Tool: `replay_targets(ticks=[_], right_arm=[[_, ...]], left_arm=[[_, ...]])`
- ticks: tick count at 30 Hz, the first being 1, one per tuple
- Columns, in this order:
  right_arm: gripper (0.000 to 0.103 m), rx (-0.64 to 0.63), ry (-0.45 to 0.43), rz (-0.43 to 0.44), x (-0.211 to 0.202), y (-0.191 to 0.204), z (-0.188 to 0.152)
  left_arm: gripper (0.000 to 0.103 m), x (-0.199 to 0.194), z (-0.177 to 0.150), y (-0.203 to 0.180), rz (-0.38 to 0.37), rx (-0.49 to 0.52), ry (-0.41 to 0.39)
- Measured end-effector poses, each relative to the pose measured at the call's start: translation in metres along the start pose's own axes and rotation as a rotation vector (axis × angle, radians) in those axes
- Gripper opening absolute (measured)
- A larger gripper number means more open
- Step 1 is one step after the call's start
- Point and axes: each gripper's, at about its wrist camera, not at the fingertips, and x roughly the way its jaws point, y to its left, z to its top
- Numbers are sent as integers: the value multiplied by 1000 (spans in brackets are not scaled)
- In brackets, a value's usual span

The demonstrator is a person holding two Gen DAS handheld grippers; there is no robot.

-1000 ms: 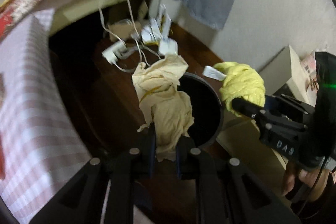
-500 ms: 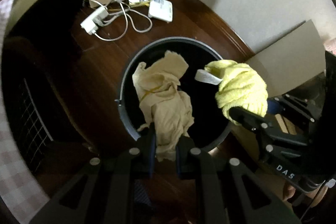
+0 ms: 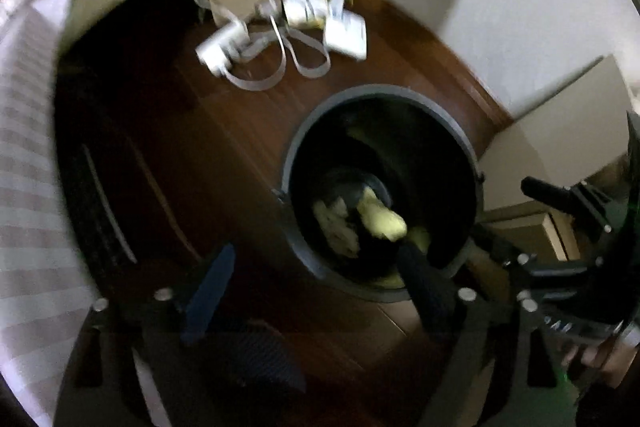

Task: Collect trash
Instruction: 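Move both open tools back over the table toward the remaining trash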

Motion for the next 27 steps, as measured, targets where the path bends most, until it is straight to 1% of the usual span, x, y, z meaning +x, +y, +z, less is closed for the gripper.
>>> replay_targets(ticks=[2, 5, 8, 9, 11, 14, 15, 17, 20, 21, 24, 27], right_arm=[[84, 3, -72, 2, -29, 6, 5], [85, -1, -145, 14, -61, 15, 17], [85, -31, -186, 42, -83, 29, 31], [85, -46, -198, 52, -89, 34, 36], [85, -70, -216, 62, -101, 46, 45], [85, -135, -250, 81, -119, 72, 58], [85, -160, -265, 85, -126, 82, 62], [85, -208, -282, 99, -134, 104, 71], [85, -276, -313, 120, -145, 142, 77], [85, -291, -325, 130, -149, 154, 78], [85, -340, -363, 165, -160, 197, 72], [85, -392, -387, 188, -165, 241, 65]], left_arm=[[88, -32, -3, 7, 20, -1, -76], [88, -70, -11, 23, 31, -28, -152], [88, -105, -18, 47, 57, -77, -209], [88, -108, -15, 55, 62, -89, -227], [88, -128, -22, 68, 88, -121, -263], [88, -145, -30, 89, 114, -167, -305], [88, -141, -29, 95, 120, -182, -316], [88, -148, -38, 109, 150, -208, -341], [88, -165, -59, 141, 213, -265, -372], [88, -168, -65, 149, 224, -283, -378], [88, -183, -93, 180, 279, -350, -396], [88, -194, -118, 203, 337, -398, -406]])
